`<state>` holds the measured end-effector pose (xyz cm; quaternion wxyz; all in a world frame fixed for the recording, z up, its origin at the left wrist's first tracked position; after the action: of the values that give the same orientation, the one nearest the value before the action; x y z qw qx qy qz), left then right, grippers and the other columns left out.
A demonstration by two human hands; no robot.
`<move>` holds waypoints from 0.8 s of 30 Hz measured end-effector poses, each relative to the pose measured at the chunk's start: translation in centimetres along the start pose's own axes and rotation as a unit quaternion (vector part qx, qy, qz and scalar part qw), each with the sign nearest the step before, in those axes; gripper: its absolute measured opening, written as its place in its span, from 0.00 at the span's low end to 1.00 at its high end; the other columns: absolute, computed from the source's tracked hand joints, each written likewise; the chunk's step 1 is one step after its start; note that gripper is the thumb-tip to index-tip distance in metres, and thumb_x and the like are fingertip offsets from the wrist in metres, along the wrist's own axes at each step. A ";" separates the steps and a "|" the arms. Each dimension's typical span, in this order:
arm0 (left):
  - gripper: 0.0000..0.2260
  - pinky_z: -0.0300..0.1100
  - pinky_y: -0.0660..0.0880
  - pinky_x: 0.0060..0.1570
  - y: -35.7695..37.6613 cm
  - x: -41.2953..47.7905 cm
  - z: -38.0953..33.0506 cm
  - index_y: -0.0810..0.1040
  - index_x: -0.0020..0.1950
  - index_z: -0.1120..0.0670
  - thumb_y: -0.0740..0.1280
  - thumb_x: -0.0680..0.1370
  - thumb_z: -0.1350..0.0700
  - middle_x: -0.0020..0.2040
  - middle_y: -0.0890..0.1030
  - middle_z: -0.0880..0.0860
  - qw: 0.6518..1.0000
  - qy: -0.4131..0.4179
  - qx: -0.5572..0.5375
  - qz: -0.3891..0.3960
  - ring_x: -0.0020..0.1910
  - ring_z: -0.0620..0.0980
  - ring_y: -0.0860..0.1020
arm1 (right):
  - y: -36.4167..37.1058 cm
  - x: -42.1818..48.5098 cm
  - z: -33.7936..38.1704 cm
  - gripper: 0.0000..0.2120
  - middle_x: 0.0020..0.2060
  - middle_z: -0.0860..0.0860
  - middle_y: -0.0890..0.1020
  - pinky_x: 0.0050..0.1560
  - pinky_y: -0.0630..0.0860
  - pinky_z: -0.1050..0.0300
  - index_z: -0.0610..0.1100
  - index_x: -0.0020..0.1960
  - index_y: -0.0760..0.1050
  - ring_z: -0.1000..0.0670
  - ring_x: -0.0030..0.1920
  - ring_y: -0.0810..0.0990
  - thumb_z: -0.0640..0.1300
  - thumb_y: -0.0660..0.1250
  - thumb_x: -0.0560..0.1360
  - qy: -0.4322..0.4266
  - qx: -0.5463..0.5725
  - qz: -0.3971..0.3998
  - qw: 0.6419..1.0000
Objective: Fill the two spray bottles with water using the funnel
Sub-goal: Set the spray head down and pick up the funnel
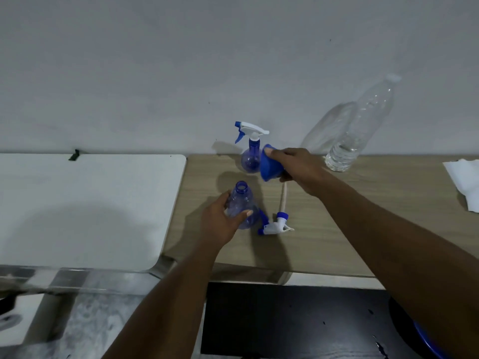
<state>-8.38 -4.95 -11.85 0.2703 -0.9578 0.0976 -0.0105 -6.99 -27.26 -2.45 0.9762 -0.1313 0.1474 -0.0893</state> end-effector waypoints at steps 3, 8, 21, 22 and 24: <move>0.24 0.21 0.67 0.45 -0.3 -0.8 -0.1 0.74 0.63 0.44 0.78 0.70 0.47 0.48 0.77 0.35 1.000 -0.003 0.005 0.017 0.47 0.34 0.76 | 2.9 -1.9 2.3 0.23 0.55 0.41 0.81 0.45 0.79 0.53 0.41 0.61 0.77 0.47 0.41 0.81 0.57 0.71 0.75 -0.015 0.084 0.056 0.995; 0.20 0.21 0.69 0.43 -0.7 -1.4 0.4 0.74 0.59 0.43 0.78 0.71 0.50 0.46 0.78 0.36 1.000 -0.002 -0.002 0.025 0.46 0.37 0.78 | 5.8 -3.5 3.6 0.27 0.62 0.43 0.76 0.50 0.83 0.46 0.52 0.72 0.69 0.45 0.50 0.83 0.53 0.72 0.76 -0.036 0.137 0.112 0.983; 0.27 0.48 0.75 0.62 -0.3 -1.7 1.2 0.73 0.69 0.48 0.76 0.72 0.49 0.61 0.80 0.48 0.998 -0.042 -0.035 0.030 0.59 0.47 0.78 | 6.4 -6.0 2.4 0.19 0.50 0.50 0.77 0.53 0.80 0.57 0.47 0.46 0.75 0.51 0.49 0.80 0.53 0.81 0.64 -0.267 -0.108 -0.069 0.955; 0.27 0.48 0.75 0.62 -0.2 -1.7 1.3 0.73 0.69 0.49 0.77 0.72 0.49 0.60 0.80 0.48 0.998 -0.042 -0.041 0.030 0.59 0.47 0.78 | 6.4 -6.1 2.2 0.20 0.50 0.51 0.76 0.53 0.80 0.58 0.47 0.46 0.75 0.52 0.49 0.80 0.52 0.82 0.64 -0.278 -0.121 -0.068 0.950; 0.26 0.43 0.74 0.59 -0.2 -2.0 1.1 0.74 0.67 0.49 0.77 0.71 0.49 0.56 0.80 0.45 0.998 -0.042 -0.049 0.026 0.56 0.45 0.78 | 6.4 -6.2 1.4 0.20 0.49 0.52 0.76 0.53 0.79 0.56 0.46 0.46 0.76 0.53 0.49 0.79 0.50 0.82 0.63 -0.294 -0.149 -0.059 0.942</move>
<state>-10.21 -3.82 -12.58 0.2270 -0.9666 0.1117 0.0420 -11.49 -19.54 -1.29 0.9383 -0.3045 -0.1430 -0.0808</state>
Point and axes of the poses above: each hand's wrist, its own x-axis towards the middle knuckle, its own y-axis out of the palm, z = x × y, the point moved 5 cm from there along x, towards the middle knuckle
